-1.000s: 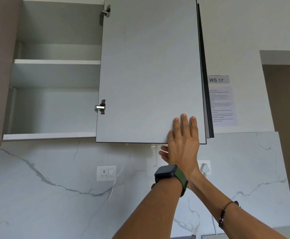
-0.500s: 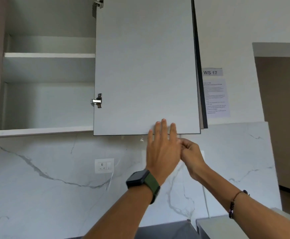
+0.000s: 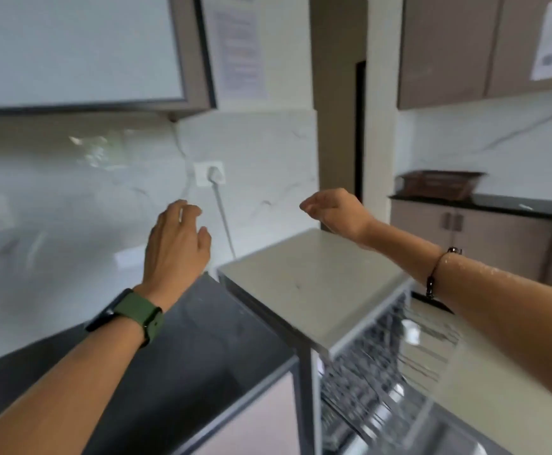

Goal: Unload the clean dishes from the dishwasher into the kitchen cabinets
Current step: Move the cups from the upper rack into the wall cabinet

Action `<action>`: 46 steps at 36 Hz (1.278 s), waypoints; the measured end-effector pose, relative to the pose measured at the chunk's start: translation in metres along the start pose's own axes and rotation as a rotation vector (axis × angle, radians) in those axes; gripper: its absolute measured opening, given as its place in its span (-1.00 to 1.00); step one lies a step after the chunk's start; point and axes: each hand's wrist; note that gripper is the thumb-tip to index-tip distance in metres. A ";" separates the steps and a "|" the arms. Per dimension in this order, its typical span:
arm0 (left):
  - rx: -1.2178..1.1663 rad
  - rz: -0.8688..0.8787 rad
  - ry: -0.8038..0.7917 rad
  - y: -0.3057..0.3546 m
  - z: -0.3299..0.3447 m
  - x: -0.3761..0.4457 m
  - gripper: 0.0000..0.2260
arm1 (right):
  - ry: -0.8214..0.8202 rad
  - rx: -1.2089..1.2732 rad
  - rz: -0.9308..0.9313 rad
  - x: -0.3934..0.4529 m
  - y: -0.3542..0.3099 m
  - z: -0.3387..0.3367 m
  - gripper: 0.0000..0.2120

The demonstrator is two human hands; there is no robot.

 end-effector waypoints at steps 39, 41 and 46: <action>-0.338 -0.249 -0.581 0.366 0.358 -0.146 -0.73 | -0.516 -0.132 0.417 -0.175 0.434 -0.154 -0.72; -0.344 -0.277 -0.605 0.370 0.377 -0.142 -0.73 | -0.565 -0.163 0.405 -0.154 0.451 -0.156 -0.71; -0.337 -0.338 -0.628 0.379 0.410 -0.129 -0.73 | -0.632 -0.155 0.377 -0.102 0.497 -0.152 -0.66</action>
Point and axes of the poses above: each hand's wrist, its own x-axis towards the middle knuckle, its own z-axis out of the palm, y = z × x, and after that the axes turned 13 degrees about -y, right-handed
